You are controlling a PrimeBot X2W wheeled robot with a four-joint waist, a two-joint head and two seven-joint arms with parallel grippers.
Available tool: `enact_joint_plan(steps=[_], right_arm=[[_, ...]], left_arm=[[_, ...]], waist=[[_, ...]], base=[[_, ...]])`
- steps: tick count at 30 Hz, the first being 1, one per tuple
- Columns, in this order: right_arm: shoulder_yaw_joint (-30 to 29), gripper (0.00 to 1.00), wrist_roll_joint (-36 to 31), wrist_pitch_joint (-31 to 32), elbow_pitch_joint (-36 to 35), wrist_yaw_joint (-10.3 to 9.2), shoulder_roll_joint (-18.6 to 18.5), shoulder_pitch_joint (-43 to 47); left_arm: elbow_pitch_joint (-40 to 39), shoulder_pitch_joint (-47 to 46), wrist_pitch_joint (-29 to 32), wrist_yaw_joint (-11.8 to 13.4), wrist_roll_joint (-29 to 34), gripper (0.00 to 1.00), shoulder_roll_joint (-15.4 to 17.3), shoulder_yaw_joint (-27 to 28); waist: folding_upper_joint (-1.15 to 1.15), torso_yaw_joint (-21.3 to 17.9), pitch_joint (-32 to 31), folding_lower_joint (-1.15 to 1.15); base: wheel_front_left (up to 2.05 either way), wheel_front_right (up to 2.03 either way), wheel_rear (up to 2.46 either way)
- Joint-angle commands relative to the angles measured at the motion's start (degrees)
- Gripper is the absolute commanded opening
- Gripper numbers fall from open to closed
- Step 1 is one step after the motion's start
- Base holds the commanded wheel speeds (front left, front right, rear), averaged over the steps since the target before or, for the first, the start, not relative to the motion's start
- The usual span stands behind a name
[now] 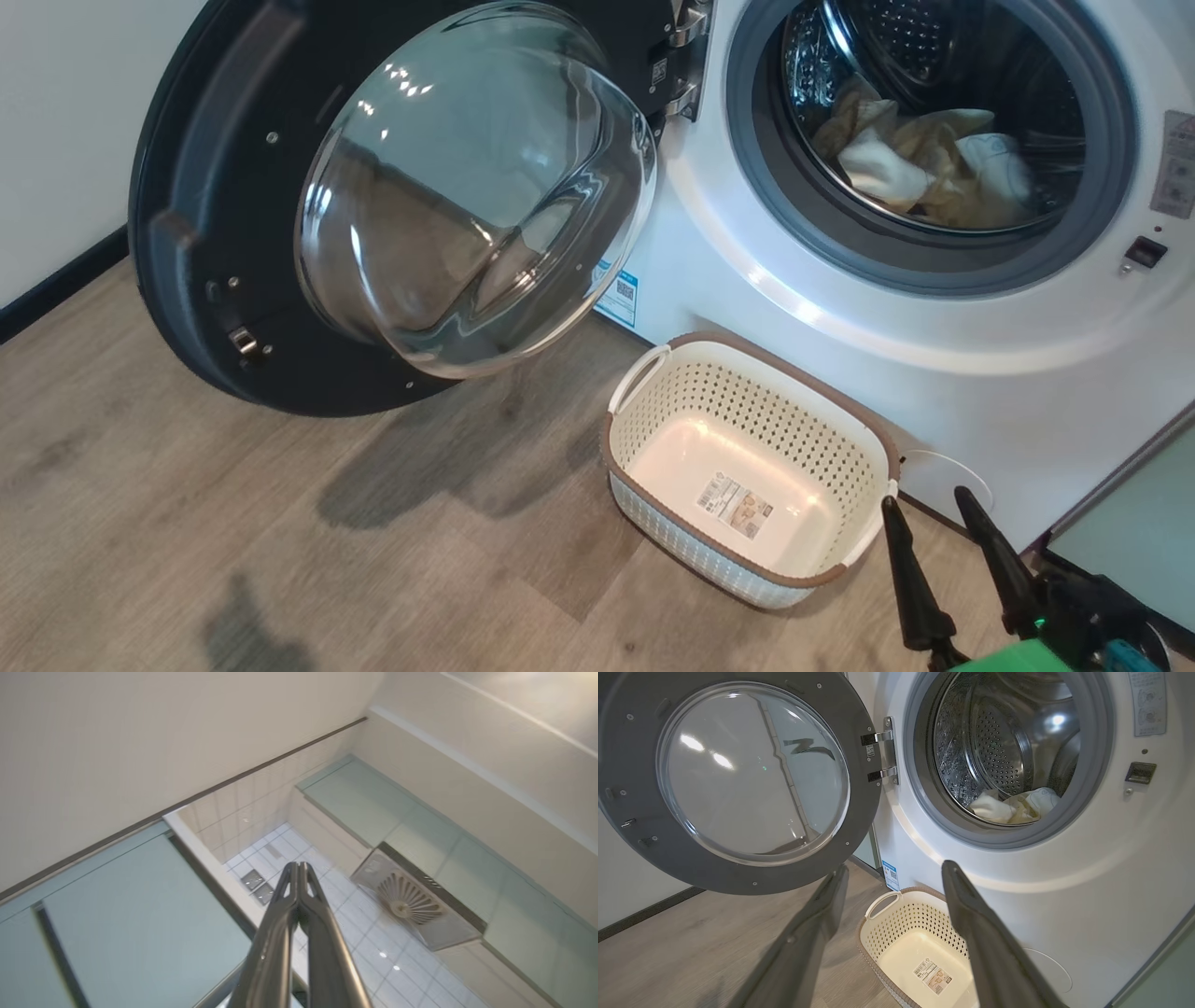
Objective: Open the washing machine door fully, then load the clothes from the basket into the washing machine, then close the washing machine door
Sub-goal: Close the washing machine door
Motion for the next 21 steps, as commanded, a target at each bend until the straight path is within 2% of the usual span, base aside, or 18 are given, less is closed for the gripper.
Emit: enact_joint_plan(steps=[1,7,12,16,21], right_arm=[[0.8,1.0,-0.1,-0.1,-2.2,-0.16,-1.1,-2.7],[0.1,1.0,-0.2,-0.1,-2.6,-0.16,-1.2,-2.0],[-0.2,1.0,-0.6,0.3,-3.6,-0.16,-1.2,-1.2],[0.1,1.0,-0.6,0.9,-4.6,-0.16,-1.9,-1.4],[-0.2,1.0,-0.7,1.7,-5.7,-0.16,-2.6,-1.7]], left_arm=[[1.5,-3.5,1.3,0.3,-1.6,0.0,3.6,2.0],[20.6,-9.5,8.0,3.1,-6.5,0.0,9.4,0.7],[32.8,-12.6,13.6,5.9,-9.5,0.0,12.9,-0.4],[40.1,-13.0,15.8,8.8,-10.2,0.0,14.9,-0.2],[44.0,-12.5,18.0,9.5,-9.9,0.0,16.3,-1.0]], waist=[[0.0,0.0,0.1,0.0],[0.0,-0.3,0.5,0.0],[0.0,-0.9,1.2,0.0],[0.0,-2.0,2.4,0.0],[0.0,-2.9,4.2,0.0]], base=[[0.0,0.0,0.0],[0.0,0.0,0.0],[0.0,0.0,0.0],[0.0,0.0,0.0],[0.0,0.0,0.0]])
